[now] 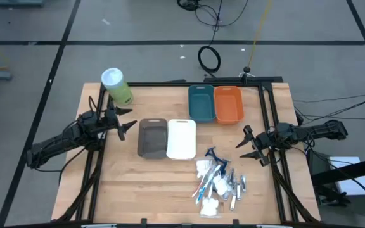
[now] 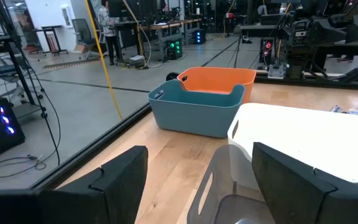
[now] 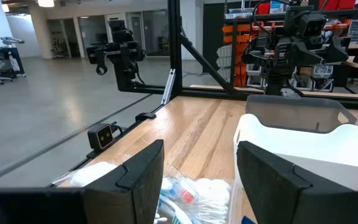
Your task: Pick & Place Travel size toiletries
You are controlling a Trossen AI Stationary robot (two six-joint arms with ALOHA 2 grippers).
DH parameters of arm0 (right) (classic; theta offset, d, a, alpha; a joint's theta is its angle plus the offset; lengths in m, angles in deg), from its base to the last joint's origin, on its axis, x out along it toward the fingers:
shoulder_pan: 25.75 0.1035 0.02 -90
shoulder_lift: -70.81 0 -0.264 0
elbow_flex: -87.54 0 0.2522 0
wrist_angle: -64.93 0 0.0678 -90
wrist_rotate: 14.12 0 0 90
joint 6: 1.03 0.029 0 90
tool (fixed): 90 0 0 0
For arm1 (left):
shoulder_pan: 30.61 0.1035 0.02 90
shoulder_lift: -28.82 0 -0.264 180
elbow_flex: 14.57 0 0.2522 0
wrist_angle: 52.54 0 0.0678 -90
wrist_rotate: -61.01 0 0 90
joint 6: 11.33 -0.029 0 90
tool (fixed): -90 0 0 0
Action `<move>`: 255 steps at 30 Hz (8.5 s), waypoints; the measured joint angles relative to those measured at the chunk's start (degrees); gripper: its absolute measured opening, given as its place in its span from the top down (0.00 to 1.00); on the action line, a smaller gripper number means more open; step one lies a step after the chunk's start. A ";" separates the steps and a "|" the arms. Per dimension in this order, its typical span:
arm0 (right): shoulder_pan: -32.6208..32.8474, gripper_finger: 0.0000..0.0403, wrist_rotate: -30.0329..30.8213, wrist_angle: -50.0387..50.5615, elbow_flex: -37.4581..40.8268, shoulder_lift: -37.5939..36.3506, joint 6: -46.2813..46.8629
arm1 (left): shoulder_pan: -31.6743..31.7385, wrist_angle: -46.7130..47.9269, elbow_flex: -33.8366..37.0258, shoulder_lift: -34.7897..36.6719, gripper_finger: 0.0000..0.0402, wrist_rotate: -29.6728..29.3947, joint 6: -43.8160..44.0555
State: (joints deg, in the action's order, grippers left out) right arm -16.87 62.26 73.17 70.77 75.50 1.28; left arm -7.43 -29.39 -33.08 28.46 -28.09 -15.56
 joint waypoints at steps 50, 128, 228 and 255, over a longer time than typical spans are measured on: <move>0.00 0.52 0.00 0.00 0.01 0.00 0.00 | -0.02 0.00 0.00 0.00 0.29 0.00 -0.02; -0.06 0.52 3.29 -25.94 0.02 0.00 3.93 | -0.01 -0.13 -0.02 0.00 0.29 -0.02 -0.01; 15.58 0.54 26.11 52.30 -37.29 68.45 50.90 | 0.00 -0.15 -0.02 0.02 0.29 0.00 -0.02; 15.59 0.63 21.16 31.99 -28.44 71.63 31.47 | -0.02 -0.15 -0.02 0.00 0.29 0.00 -0.01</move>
State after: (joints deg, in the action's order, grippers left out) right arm -1.28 83.42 105.16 42.33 147.13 32.74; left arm -7.45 -29.54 -33.10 28.46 -28.09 -15.58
